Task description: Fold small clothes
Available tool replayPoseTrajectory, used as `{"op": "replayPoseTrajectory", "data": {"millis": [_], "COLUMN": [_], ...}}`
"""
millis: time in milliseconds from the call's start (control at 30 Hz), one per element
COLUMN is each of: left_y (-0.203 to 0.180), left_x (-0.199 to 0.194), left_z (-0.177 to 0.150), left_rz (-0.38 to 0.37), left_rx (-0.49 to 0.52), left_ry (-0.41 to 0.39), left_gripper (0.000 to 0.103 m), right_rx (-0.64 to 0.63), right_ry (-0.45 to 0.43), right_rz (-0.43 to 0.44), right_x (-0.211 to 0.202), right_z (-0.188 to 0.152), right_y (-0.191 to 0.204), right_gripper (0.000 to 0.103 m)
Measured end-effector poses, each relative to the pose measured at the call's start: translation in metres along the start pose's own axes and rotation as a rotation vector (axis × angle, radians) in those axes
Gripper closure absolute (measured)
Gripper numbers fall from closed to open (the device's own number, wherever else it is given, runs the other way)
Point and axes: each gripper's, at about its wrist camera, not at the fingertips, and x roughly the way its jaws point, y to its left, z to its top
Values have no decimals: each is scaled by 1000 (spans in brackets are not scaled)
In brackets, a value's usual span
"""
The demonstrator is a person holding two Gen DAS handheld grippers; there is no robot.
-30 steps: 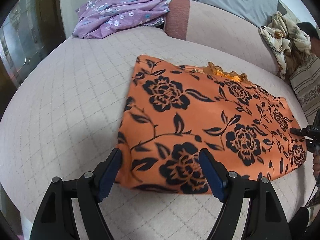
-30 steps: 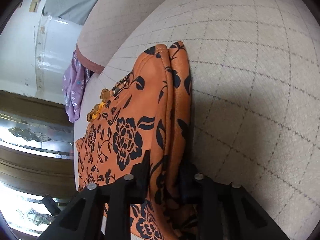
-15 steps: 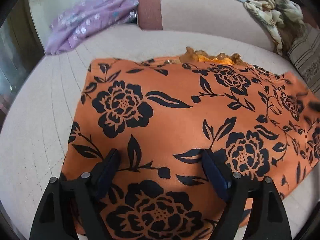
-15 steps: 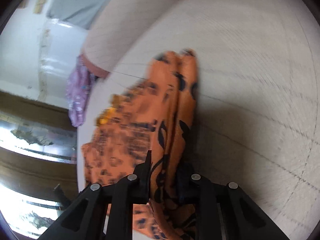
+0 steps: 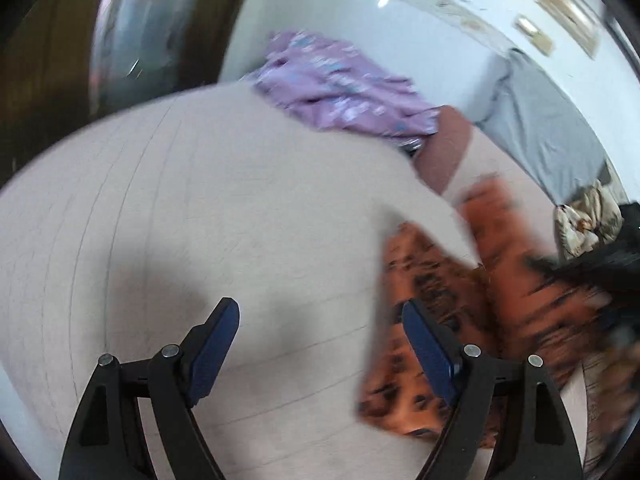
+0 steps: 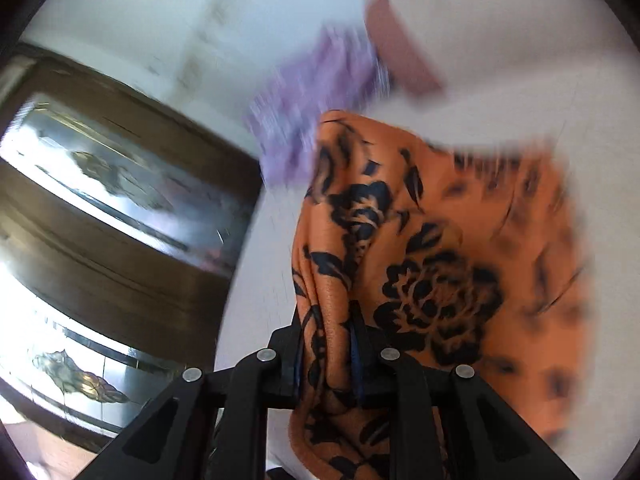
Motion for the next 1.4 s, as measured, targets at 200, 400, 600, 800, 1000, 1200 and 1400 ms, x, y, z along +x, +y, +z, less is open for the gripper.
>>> {"op": "replayPoseTrajectory", "data": {"millis": [200, 400, 600, 800, 1000, 1200, 1400], "left_y": [27, 14, 17, -33, -58, -45, -87], "left_x": [13, 15, 4, -20, 36, 18, -8], "left_z": [-5, -6, -7, -22, -25, -16, 10], "left_rz": [-20, -62, -113, -285, 41, 31, -71], "left_rx": [-89, -18, -4, 161, 251, 196, 280], "left_ry": [28, 22, 14, 30, 205, 180, 52], "left_gripper": [19, 19, 19, 19, 28, 30, 30], "right_rx": [23, 66, -24, -110, 5, 65, 83], "right_ry": [110, 125, 82, -32, -50, -57, -122], "right_rz": [-192, -69, 4, -30, -17, 40, 61], "right_x": [100, 94, 84, 0, -45, -71, -107], "right_z": [-41, -33, -41, -70, -90, -106, -97], "right_y": [-10, 4, 25, -14, -81, -121, -148], "right_gripper": [83, 26, 26, 26, 26, 26, 23]}}
